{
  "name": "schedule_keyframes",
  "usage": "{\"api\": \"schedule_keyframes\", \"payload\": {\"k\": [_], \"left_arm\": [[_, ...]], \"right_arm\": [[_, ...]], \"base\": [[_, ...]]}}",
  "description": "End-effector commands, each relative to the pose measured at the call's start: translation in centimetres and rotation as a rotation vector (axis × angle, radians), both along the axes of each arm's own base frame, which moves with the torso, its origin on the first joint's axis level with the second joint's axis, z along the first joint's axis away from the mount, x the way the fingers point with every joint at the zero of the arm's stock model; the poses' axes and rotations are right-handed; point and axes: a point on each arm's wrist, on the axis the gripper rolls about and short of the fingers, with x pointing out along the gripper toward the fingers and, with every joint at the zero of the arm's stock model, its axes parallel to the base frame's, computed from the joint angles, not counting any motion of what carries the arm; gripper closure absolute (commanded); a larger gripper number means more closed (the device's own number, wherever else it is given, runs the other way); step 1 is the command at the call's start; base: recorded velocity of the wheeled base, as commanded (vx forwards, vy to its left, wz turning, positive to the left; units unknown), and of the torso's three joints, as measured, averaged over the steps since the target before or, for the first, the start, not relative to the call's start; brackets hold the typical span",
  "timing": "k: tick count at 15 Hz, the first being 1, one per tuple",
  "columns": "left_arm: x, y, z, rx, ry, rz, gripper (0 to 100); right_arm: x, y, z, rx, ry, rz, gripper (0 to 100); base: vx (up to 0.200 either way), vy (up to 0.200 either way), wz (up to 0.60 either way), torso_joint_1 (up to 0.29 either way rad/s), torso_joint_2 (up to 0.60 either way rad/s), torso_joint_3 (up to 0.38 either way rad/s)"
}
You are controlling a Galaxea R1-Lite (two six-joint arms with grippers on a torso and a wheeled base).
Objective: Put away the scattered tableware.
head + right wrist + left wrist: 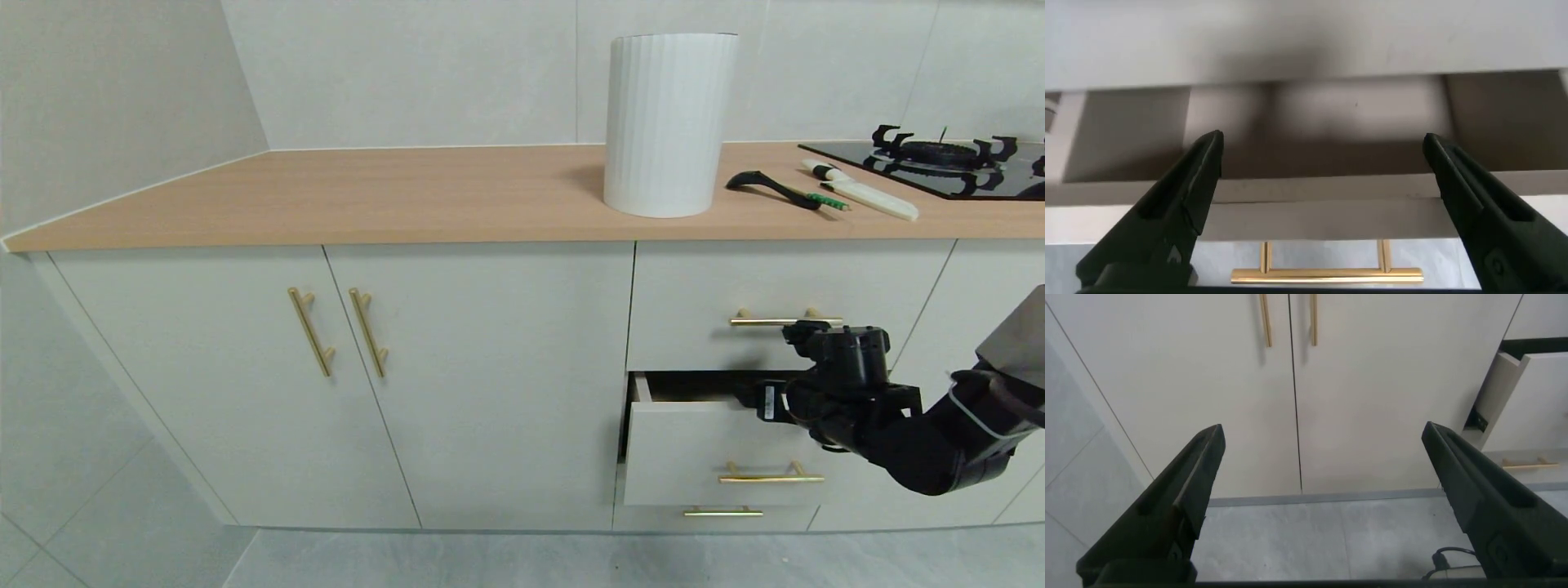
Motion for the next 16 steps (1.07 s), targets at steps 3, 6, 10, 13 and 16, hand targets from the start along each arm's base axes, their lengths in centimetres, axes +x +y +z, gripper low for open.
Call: {"api": "schedule_keyframes", "payload": {"k": [3, 6, 10, 13, 16], "left_arm": [[0.0, 0.0, 0.0, 0.0, 0.0, 0.0, 0], [0.0, 0.0, 0.0, 0.0, 0.0, 0.0, 0], [0.0, 0.0, 0.0, 0.0, 0.0, 0.0, 0], [0.0, 0.0, 0.0, 0.0, 0.0, 0.0, 0], [0.0, 0.0, 0.0, 0.0, 0.0, 0.0, 0]], "right_arm": [[-0.1, 0.0, -1.1, -0.012, 0.041, 0.002, 0], [-0.4, -0.1, -0.8, -0.023, 0.068, 0.005, 0], [-0.8, -0.1, -0.2, -0.025, 0.078, 0.009, 0], [-2.0, -0.2, 1.2, -0.029, 0.133, 0.022, 0], [-3.4, -0.2, 2.8, -0.025, 0.171, 0.051, 0]], "base": [[0.0, 0.0, 0.0, 0.0, 0.0, 0.0], [0.0, 0.0, 0.0, 0.0, 0.0, 0.0], [0.0, 0.0, 0.0, 0.0, 0.0, 0.0], [0.0, 0.0, 0.0, 0.0, 0.0, 0.0], [0.0, 0.0, 0.0, 0.0, 0.0, 0.0]]}}
